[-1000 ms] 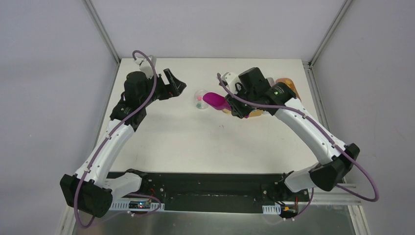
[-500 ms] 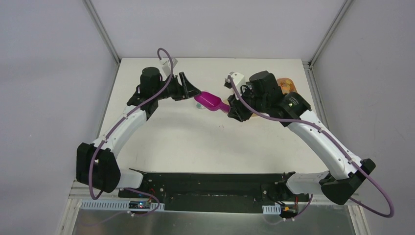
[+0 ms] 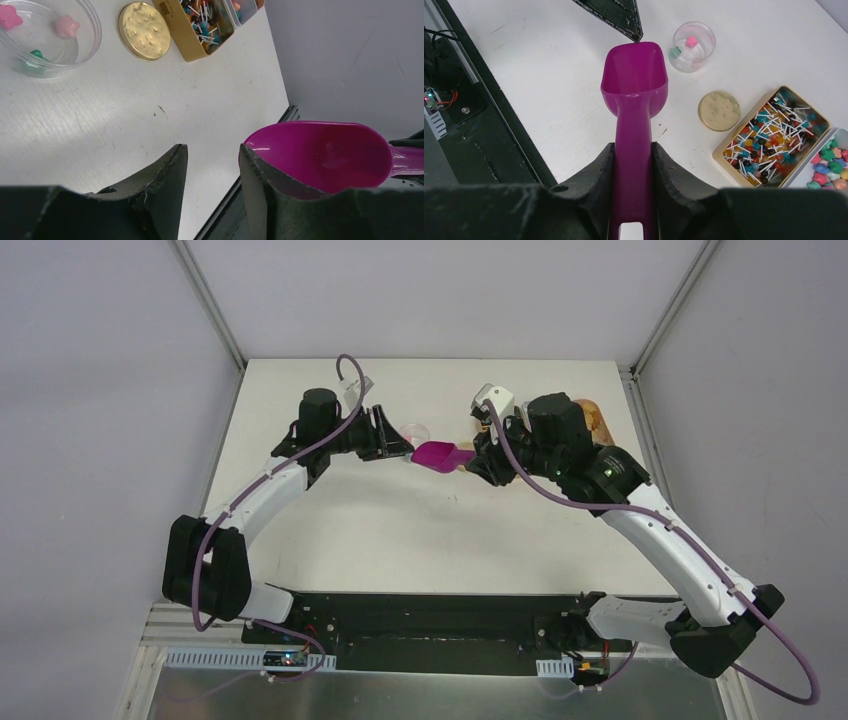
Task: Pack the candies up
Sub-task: Adjust the spatula, then scoop the fake candies from the storage box.
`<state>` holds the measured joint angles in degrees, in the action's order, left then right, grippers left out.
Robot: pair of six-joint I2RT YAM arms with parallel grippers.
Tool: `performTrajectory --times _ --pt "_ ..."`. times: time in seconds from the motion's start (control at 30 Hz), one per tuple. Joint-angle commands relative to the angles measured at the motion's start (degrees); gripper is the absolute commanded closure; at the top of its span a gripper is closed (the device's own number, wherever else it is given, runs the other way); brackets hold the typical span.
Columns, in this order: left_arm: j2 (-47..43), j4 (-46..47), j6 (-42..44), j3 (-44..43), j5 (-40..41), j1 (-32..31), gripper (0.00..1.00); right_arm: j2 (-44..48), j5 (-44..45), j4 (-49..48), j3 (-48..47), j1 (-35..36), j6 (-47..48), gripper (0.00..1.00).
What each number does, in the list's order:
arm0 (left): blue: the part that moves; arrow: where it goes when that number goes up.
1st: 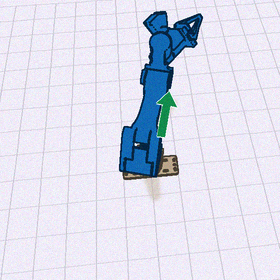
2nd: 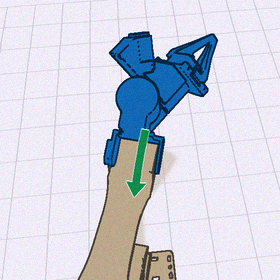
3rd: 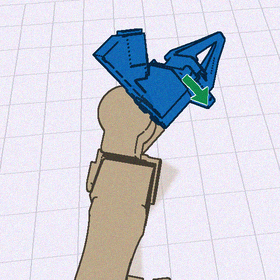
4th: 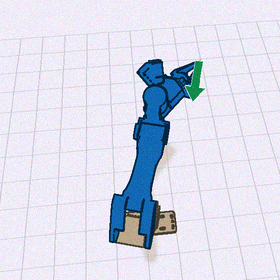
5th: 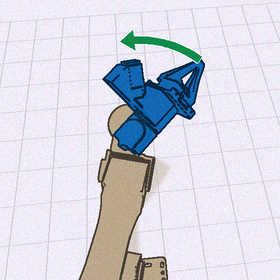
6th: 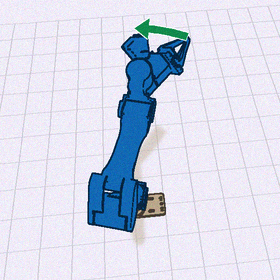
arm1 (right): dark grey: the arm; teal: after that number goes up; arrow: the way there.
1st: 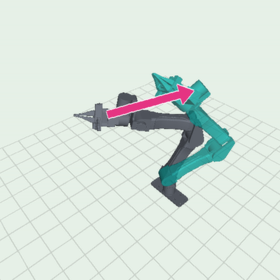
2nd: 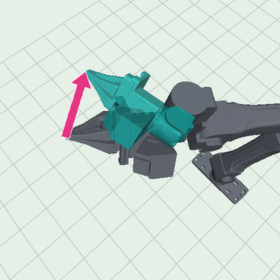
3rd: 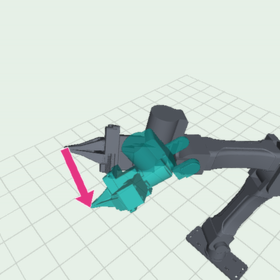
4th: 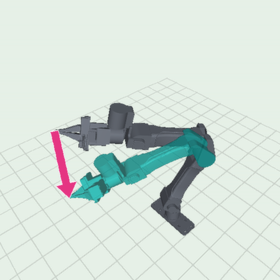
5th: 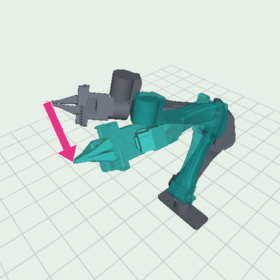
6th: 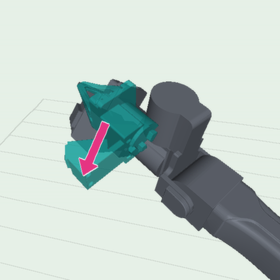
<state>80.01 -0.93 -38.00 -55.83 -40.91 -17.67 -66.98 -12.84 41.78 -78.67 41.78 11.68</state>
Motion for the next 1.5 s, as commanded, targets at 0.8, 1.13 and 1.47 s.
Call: performTrajectory --times 0.8,1.13,1.47 --pt "-22.07 -15.82 18.89 4.38 27.53 -0.17 0.01 -12.37 24.14 12.57 -12.28 -24.92 -5.16 1.0" --pt "-23.09 -16.03 20.01 5.91 27.97 -0.35 0.01 -21.86 27.82 17.57 -18.05 -29.28 -5.9 1.0" --pt "-23.9 -16.38 20.3 6.0 28.85 -0.35 0.01 -30.05 26.64 20.46 -21.71 -29.65 -5.22 1.0"
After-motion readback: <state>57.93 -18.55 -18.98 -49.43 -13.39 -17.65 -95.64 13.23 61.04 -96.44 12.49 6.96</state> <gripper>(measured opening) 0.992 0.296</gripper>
